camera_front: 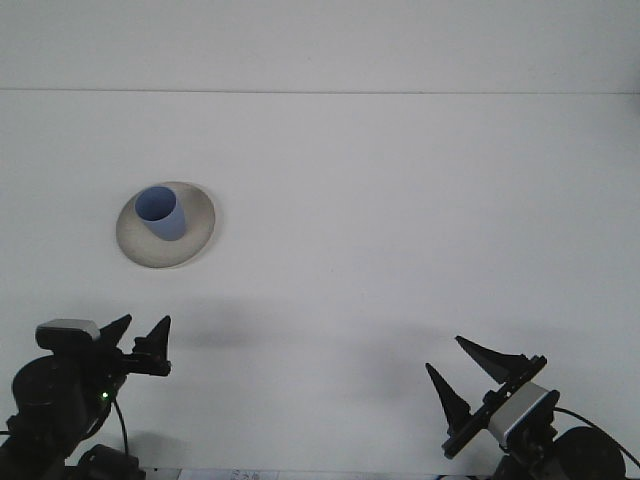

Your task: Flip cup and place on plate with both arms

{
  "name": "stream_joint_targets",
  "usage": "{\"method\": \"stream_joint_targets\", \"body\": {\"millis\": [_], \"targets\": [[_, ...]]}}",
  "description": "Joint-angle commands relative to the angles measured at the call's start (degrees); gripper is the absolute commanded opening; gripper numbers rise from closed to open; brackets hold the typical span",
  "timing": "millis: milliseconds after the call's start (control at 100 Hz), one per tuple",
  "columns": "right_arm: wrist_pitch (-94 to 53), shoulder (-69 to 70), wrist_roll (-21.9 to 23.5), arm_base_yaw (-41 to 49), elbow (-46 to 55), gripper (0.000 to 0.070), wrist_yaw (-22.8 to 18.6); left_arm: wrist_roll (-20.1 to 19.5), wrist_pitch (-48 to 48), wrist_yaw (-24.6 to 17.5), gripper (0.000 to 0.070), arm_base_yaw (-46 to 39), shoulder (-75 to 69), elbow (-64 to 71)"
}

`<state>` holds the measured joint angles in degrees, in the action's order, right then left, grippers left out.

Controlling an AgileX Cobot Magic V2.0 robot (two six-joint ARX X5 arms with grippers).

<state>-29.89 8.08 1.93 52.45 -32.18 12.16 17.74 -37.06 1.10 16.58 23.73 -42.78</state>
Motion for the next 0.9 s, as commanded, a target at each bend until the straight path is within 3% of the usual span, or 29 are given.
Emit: {"method": "stream_joint_targets", "body": {"millis": [0, 20, 50, 890], "targets": [[0.02, 0.24, -0.26, 0.57, -0.09, 0.0099, -0.09, 1.18, 1.05, -0.92, 0.0225, 0.44, -1.2, 1.22], [-0.24, 0.24, -0.28, 0.57, -0.09, 0.0003, -0.09, 1.18, 0.87, -1.27, 0.013, 0.48, -1.64, 1.64], [-0.39, 0.24, -0.57, 0.57, -0.09, 0.0, -0.07, 1.18, 0.61, -1.62, 0.0, 0.55, -2.14, 1.99], [0.31, 0.22, -0.46, 0.57, -0.09, 0.0006, -0.11, 0.96, 1.33, -1.53, 0.0015, 0.44, -2.95, 2.03]]}}
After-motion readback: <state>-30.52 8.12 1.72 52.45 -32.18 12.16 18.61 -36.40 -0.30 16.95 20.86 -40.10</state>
